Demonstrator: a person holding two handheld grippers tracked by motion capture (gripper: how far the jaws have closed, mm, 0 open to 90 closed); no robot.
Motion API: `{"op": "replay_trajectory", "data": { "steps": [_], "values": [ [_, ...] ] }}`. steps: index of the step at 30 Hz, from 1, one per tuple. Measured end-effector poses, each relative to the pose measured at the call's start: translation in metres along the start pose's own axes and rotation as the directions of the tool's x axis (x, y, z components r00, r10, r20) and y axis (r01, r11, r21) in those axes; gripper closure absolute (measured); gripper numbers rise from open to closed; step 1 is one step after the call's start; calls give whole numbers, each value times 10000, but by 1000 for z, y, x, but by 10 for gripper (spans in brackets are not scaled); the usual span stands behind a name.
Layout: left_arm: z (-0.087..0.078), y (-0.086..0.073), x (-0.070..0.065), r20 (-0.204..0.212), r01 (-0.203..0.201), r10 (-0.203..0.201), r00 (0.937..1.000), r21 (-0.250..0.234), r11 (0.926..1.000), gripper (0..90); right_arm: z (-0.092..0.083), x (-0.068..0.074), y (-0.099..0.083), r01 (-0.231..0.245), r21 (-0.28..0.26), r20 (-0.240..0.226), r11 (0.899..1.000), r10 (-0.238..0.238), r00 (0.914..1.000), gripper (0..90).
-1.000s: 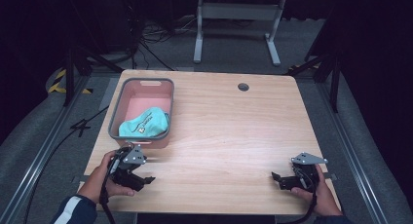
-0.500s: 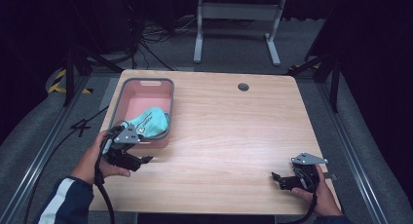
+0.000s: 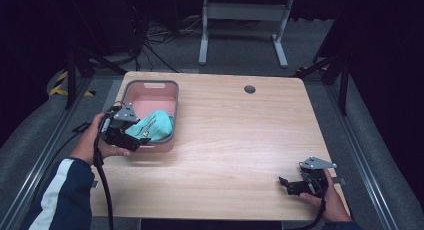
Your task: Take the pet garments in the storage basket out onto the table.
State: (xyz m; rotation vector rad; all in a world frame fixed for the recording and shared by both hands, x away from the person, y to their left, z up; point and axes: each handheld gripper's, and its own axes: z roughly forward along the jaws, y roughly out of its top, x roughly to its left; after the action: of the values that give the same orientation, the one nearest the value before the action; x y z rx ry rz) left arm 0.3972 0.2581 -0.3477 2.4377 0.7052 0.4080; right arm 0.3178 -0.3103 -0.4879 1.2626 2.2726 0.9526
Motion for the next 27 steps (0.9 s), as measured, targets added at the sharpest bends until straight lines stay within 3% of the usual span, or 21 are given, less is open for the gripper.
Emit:
{"op": "replay_trajectory", "data": {
  "steps": [6,12,19,25,27],
  "values": [
    [12,4,19,-165,201,-192,9997,583,9981,215,0,0,0,8,-2,-6,10000,-8,10000,14],
    [26,8,32,-71,337,-332,9994,1071,9937,208,0,0,0,10,-1,-12,10000,-10,10000,14],
    [56,18,45,136,-22,-7,9999,2077,9782,206,0,0,0,16,-2,-15,10000,-16,10000,14],
    [84,21,56,357,203,-313,9989,2752,9612,205,0,0,0,17,-3,-17,10000,-17,10000,14],
    [88,21,58,420,239,-371,9984,2801,9597,206,0,0,0,17,-1,-20,10000,-17,10000,14]
  ]
}}
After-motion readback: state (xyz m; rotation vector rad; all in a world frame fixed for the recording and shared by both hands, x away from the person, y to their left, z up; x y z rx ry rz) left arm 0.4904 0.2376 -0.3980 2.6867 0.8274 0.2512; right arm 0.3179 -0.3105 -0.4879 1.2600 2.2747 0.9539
